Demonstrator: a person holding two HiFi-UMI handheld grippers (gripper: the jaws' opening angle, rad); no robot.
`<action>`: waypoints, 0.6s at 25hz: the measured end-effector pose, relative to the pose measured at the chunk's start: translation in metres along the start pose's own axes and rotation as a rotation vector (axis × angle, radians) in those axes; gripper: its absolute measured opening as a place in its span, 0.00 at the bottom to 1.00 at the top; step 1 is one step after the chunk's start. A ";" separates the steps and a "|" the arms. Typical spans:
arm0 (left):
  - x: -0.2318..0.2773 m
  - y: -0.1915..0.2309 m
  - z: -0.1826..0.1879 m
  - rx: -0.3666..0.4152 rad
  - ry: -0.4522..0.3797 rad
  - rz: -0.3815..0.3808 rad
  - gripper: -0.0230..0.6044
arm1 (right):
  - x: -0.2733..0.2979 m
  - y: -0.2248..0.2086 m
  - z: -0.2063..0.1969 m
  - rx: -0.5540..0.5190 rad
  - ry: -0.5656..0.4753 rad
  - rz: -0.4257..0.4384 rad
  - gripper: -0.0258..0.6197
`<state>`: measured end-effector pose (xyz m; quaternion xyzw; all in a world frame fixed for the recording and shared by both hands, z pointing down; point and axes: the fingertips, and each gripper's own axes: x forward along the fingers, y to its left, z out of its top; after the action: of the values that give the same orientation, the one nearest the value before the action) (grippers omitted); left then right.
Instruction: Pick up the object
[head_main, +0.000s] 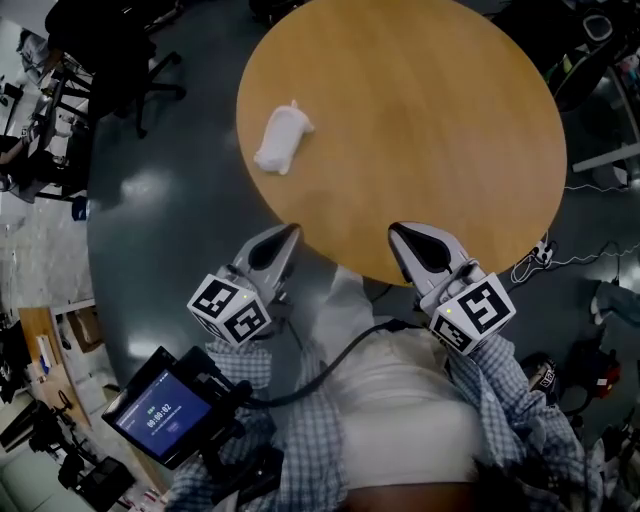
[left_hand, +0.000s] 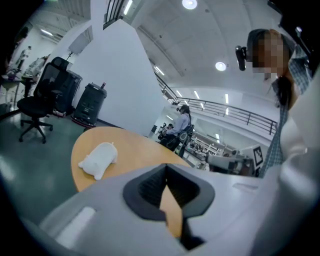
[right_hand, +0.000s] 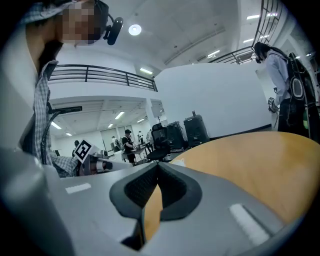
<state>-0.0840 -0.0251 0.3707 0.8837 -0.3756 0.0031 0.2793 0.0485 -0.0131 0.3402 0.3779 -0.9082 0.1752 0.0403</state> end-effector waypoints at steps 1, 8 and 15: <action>0.006 0.014 0.002 0.001 0.010 -0.004 0.04 | 0.012 -0.006 -0.001 0.004 0.010 -0.002 0.05; 0.046 0.088 0.019 0.039 0.113 -0.024 0.04 | 0.067 -0.039 0.001 0.028 0.061 -0.014 0.05; 0.076 0.152 0.029 0.046 0.210 -0.063 0.20 | 0.101 -0.054 -0.002 0.076 0.107 -0.043 0.05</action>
<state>-0.1366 -0.1748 0.4373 0.8961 -0.3159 0.0956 0.2968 0.0146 -0.1158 0.3787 0.3886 -0.8891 0.2288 0.0780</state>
